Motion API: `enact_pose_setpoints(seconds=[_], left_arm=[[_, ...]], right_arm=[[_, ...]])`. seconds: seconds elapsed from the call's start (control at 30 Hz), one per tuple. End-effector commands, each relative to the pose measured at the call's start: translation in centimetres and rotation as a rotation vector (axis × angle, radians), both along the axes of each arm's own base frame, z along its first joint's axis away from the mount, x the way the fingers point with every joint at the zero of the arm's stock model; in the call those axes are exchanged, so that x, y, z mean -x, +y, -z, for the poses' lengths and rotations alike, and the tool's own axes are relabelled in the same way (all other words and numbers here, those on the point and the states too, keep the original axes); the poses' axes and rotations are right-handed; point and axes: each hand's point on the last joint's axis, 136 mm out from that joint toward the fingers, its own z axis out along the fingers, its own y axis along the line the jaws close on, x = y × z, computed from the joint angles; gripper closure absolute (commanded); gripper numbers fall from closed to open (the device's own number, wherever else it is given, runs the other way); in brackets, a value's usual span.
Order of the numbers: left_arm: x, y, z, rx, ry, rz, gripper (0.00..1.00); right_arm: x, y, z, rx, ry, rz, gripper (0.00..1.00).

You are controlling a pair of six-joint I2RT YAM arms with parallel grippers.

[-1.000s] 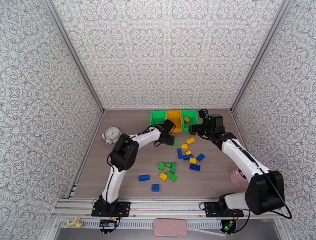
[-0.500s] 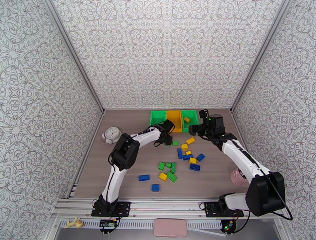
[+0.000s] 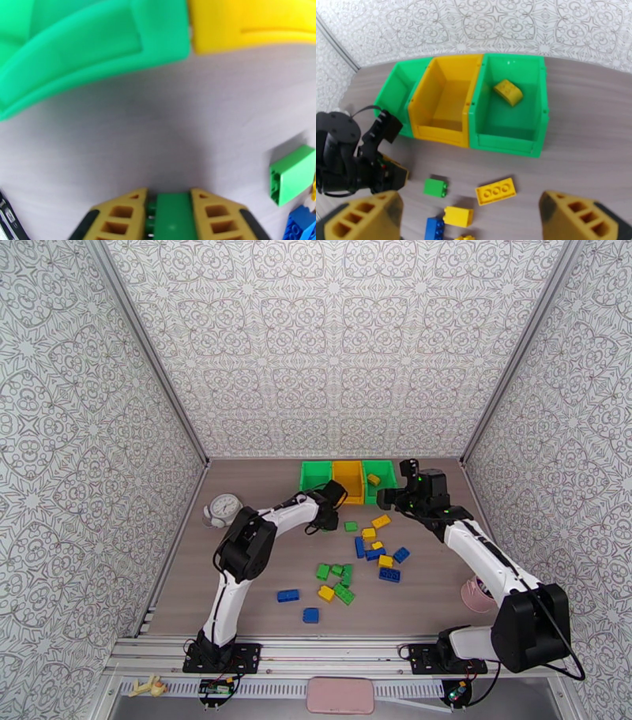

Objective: Sort the legos into containers by color

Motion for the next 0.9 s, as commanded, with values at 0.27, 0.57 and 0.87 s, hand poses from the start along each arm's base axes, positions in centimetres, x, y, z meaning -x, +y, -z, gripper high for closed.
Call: enact_pose_setpoints(seconds=[0.27,0.57,0.87], left_arm=[[-0.3,-0.1,-6.7,0.074,-0.153,-0.019,0.87],[-1.6,-1.3,-11.1,0.132,-0.307,-0.011,0.87],[-2.9,-2.0,-14.4,0.159,-0.397,-0.014,0.92]], right_arm=[[1.5,0.5,-0.9,-0.022,0.012,-0.057,0.05],[3.8,3.0,-2.0,-0.103,-0.028,-0.182,0.04],[4.3,5.8,-2.6,-0.102,-0.048,-0.253,0.04]])
